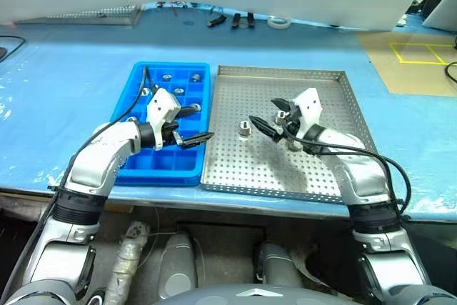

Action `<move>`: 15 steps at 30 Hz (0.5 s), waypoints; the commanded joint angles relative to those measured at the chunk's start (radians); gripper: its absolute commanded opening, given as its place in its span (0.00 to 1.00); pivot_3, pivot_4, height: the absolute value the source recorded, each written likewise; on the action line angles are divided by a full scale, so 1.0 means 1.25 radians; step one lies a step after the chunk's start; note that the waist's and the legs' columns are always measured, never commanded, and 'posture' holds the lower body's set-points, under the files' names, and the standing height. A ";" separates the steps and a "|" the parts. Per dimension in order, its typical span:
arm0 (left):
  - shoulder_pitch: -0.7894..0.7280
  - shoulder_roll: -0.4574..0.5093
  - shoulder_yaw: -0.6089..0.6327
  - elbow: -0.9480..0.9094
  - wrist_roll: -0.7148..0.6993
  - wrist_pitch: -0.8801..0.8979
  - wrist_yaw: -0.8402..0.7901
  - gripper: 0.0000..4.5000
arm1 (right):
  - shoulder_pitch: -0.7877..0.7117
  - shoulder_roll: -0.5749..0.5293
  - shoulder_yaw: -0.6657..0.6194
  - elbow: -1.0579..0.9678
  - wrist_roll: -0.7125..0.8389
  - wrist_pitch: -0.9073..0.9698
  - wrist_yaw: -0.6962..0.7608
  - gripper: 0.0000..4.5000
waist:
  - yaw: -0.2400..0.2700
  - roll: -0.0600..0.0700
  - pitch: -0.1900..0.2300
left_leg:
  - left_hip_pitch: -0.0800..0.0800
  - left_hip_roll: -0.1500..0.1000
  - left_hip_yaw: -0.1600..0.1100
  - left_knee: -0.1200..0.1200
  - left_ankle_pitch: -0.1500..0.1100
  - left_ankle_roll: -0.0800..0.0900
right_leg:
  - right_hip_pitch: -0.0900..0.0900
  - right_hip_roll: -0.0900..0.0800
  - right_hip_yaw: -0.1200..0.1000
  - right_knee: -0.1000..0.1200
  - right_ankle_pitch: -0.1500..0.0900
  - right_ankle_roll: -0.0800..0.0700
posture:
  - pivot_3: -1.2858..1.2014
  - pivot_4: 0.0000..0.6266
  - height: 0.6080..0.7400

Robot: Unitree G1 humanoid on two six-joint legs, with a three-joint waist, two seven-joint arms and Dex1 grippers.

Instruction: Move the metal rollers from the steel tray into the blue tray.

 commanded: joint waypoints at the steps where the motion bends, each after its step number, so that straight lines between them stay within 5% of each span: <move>1: 0.024 0.019 0.047 -0.071 -0.026 0.021 0.020 1.00 | -0.042 0.020 0.019 0.072 -0.023 -0.054 0.010 1.00 | 0.002 0.000 0.000 | 0.000 0.000 0.000 0.000 0.000 0.000 | 0.000 0.000 0.000 0.000 0.000 0.000 | 0.57 0.24 1.00; 15: 0.099 0.035 0.090 -0.169 -0.074 0.082 0.059 1.00 | -0.069 0.055 0.050 0.228 -0.076 -0.124 0.044 1.00 | 0.025 0.000 0.000 | -0.001 0.000 0.000 0.000 -0.001 0.001 | 0.000 -0.001 -0.001 0.000 0.000 0.000 | 0.59 0.24 1.00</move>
